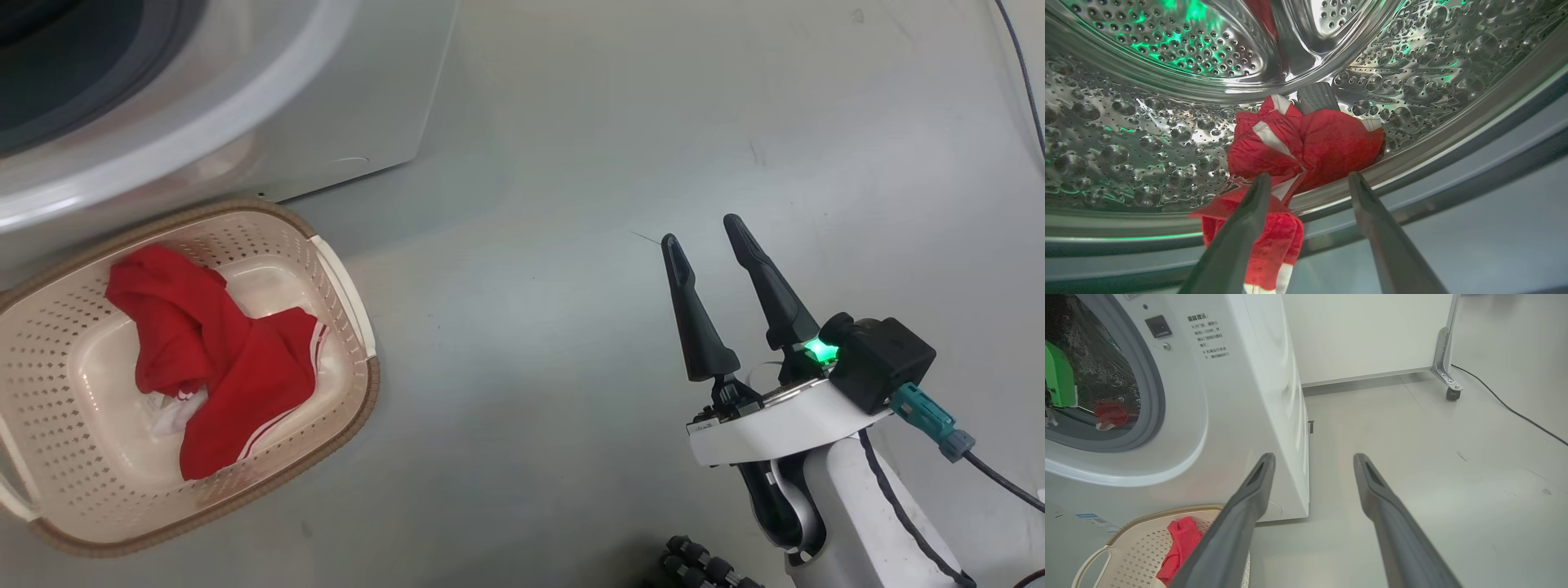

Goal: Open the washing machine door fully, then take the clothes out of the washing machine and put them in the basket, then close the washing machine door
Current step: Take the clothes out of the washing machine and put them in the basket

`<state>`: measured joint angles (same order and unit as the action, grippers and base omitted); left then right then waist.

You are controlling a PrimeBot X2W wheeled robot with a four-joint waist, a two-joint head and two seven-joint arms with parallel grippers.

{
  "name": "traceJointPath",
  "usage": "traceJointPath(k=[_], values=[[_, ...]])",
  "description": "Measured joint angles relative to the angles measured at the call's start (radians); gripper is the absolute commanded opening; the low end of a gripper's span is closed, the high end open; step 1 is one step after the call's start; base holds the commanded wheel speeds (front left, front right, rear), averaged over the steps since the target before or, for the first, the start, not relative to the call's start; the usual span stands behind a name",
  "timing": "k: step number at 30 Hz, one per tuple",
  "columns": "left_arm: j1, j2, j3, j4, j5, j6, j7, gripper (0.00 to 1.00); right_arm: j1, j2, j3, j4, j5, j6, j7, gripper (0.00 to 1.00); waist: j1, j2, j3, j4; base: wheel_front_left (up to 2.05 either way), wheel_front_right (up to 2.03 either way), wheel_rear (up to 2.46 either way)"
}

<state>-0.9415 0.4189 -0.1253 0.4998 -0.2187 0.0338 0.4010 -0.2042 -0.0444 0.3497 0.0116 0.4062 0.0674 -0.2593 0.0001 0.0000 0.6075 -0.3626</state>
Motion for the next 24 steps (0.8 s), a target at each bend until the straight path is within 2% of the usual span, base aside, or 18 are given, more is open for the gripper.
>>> traceJointPath(k=[9, 18, 24], values=[[-0.072, 0.052, -0.005, 0.021, 0.044, 0.000, 0.056, 1.00, -0.001, 0.000, -0.002, 0.001, 0.024, -0.009, 0.000, 1.00, -0.0001, 0.0000, 0.027, -0.043, 0.00, 0.00, 0.00], [-0.080, 0.088, -0.042, 0.079, 0.122, 0.023, 0.134, 1.00, -0.018, 0.001, 0.005, 0.005, 0.034, -0.017, 0.000, 1.00, 0.0000, 0.0000, 0.045, -0.052, 0.00, 0.00, 0.00], [-0.104, 0.105, -0.037, 0.094, 0.134, 0.033, 0.174, 0.99, -0.027, 0.001, 0.005, 0.004, 0.040, -0.017, 0.000, 1.00, 0.0000, 0.0000, 0.048, -0.053, 0.00, 0.00, 0.00]])
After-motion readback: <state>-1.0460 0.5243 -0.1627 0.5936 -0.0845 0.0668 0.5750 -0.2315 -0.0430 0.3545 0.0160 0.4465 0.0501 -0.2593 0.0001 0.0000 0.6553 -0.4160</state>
